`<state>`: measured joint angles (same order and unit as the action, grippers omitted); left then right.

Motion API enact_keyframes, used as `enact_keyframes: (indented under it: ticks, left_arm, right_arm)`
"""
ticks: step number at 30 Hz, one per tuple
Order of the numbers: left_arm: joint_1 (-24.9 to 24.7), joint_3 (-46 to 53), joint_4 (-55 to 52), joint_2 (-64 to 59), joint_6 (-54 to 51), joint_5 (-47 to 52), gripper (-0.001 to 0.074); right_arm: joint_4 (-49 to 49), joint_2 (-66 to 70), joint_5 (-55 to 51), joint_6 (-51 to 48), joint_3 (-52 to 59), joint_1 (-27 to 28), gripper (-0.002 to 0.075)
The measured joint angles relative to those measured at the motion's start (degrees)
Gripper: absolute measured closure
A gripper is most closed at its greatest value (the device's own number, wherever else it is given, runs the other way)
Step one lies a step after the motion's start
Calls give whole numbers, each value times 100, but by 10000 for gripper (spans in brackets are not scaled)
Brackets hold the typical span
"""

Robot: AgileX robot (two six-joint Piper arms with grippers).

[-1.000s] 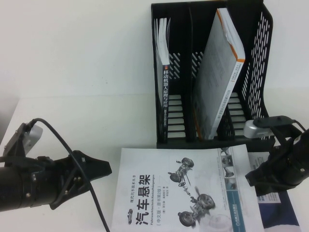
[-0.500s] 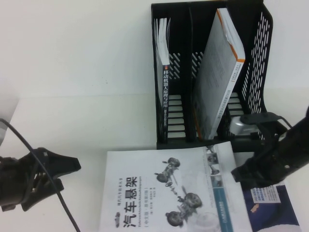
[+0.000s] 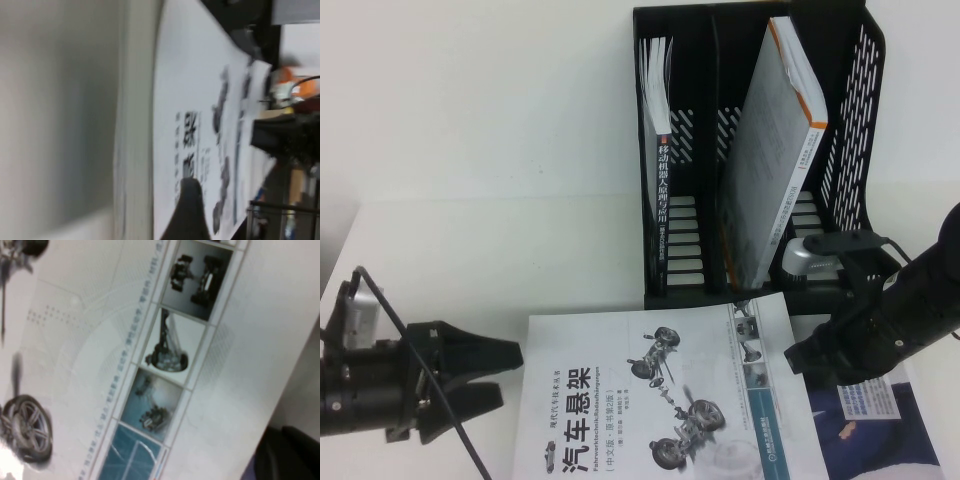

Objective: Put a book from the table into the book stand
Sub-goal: Push book with right arm

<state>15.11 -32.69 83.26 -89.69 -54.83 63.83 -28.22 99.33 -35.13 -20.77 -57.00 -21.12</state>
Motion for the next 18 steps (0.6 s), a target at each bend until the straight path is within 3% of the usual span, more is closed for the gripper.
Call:
enact_keyframes:
  ticks: [7,18]
  left_arm:
    - [4,-94,309,-798,-599,161,194]
    - [26,-752,-221,-1067,-659,164,195]
  right_arm:
    - [-12,0,10,-109,0,0,727]
    - [-34,0,0,-152,0,0,727]
